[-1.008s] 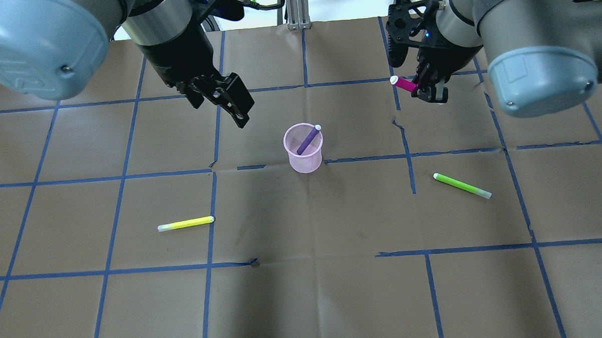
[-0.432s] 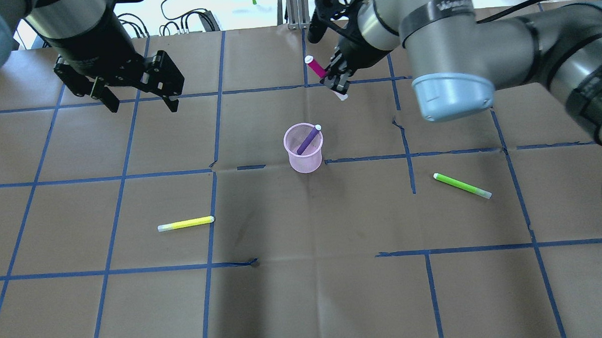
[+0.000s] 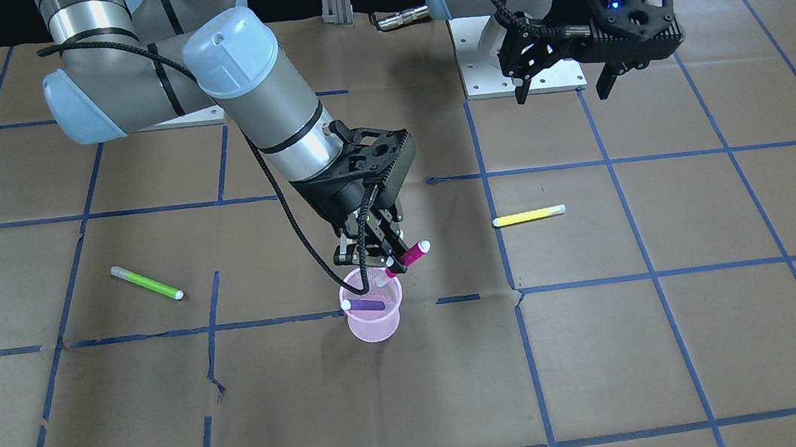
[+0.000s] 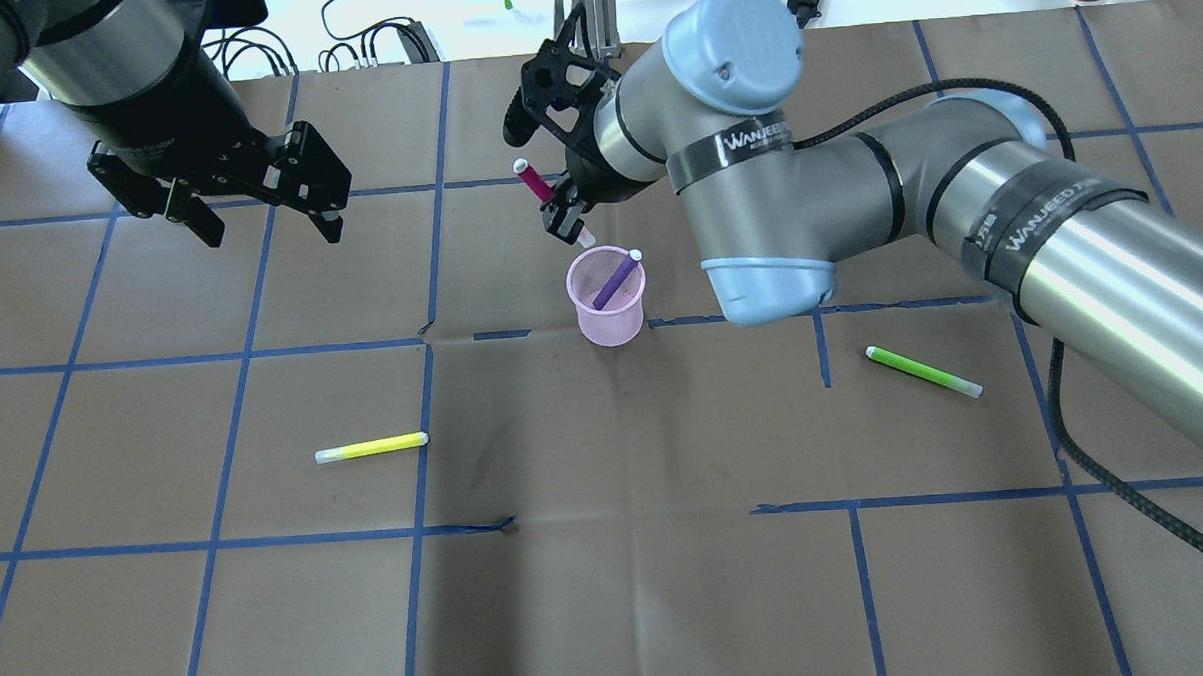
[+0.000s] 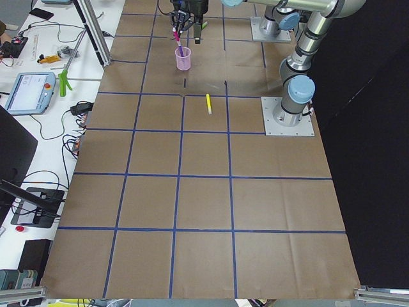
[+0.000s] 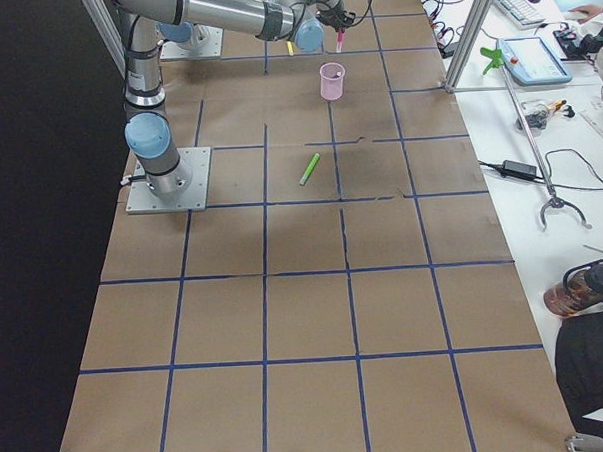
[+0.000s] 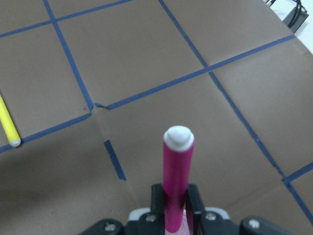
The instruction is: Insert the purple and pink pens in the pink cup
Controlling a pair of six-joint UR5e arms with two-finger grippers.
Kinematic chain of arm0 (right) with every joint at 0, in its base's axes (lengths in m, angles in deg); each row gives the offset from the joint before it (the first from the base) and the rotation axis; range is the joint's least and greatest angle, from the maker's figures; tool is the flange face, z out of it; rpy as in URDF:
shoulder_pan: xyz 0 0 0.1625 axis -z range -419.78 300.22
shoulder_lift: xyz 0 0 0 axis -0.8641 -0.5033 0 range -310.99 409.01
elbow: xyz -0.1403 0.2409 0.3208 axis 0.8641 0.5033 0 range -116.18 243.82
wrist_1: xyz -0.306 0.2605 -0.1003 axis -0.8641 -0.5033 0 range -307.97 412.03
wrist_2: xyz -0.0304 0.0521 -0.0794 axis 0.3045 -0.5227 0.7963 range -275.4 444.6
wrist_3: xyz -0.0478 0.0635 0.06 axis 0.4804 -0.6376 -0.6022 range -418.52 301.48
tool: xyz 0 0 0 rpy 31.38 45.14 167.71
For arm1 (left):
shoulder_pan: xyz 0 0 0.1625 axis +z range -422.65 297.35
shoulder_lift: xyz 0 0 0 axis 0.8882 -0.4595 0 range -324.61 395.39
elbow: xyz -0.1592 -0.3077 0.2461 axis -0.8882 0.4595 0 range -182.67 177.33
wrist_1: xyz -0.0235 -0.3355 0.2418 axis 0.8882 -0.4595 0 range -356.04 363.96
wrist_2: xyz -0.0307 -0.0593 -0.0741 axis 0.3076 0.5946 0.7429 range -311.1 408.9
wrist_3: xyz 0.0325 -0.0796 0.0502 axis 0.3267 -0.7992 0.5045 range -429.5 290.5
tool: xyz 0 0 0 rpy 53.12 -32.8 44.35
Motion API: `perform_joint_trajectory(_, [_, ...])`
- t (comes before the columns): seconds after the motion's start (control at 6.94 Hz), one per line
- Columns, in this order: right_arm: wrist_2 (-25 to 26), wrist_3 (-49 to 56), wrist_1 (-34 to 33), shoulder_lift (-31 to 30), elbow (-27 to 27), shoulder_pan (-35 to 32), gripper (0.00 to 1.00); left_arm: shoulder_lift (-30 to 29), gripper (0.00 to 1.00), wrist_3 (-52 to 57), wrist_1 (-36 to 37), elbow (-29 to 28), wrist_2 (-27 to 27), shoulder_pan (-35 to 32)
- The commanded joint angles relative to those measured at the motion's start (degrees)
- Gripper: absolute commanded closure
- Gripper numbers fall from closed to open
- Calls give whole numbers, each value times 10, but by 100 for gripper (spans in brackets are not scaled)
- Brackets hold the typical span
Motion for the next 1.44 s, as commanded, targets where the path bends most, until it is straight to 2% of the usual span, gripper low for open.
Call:
perform_joint_trajectory(0.0, [-1, -6, -84, -3, -86, 3, 95, 0, 2, 4, 1, 2, 0, 0])
perform_joint_trajectory(0.58, [0, -1, -145, 36, -85, 4, 93, 0, 2, 5, 1, 2, 0, 1])
perform_joint_trajectory(0.86, [1, -7, -167, 38, -85, 7, 0, 0, 2, 5, 1, 2, 0, 1])
perform_joint_trajectory(1.01, [6, -8, -167, 34, -84, 9, 0, 0, 2, 5, 1, 2, 0, 1])
perform_joint_trajectory(1.3, [68, -34, -156, 9, -62, 15, 0, -1, 2, 5, 2, 1, 0, 3])
